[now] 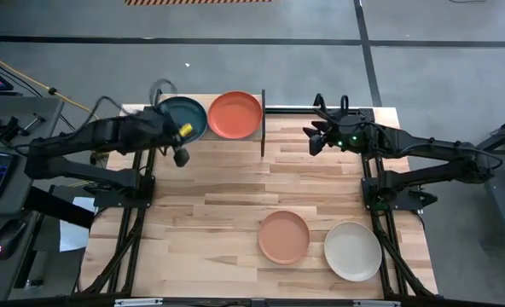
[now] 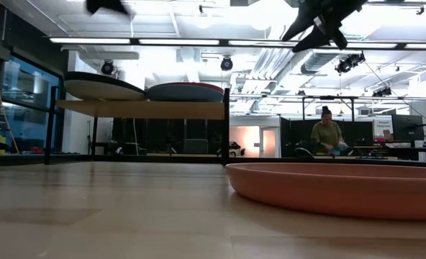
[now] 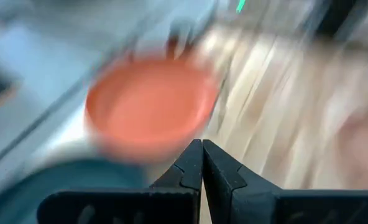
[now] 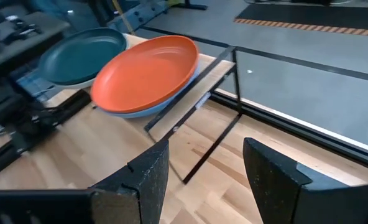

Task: Place and stack plates onto a shelf
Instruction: Stack the light orange plate on top of the orange plate on the shelf

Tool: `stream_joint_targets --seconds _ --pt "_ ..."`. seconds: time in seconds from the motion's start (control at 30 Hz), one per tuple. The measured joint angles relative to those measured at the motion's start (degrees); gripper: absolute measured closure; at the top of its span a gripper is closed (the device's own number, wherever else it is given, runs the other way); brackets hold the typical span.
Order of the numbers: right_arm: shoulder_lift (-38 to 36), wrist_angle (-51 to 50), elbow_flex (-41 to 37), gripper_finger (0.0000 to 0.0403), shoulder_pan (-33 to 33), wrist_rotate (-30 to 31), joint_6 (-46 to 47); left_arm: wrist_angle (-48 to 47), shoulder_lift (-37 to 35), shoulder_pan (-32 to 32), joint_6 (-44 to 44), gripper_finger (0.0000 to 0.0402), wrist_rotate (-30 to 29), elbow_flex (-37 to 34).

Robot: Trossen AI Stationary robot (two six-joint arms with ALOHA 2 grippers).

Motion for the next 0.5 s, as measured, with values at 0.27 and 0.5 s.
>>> stream_joint_targets --seconds 0.27,0.5 --pt "-2.8 -0.02 0.0 0.0215 0.0 -5.89 -2.75 35.46 -0.83 0.07 2.54 0.0401 15.07 -7.32" --pt "-2.93 -0.06 0.0 0.0215 0.0 -8.82 -4.59 47.98 -0.6 0.09 1.18 0.0401 14.16 -13.06"
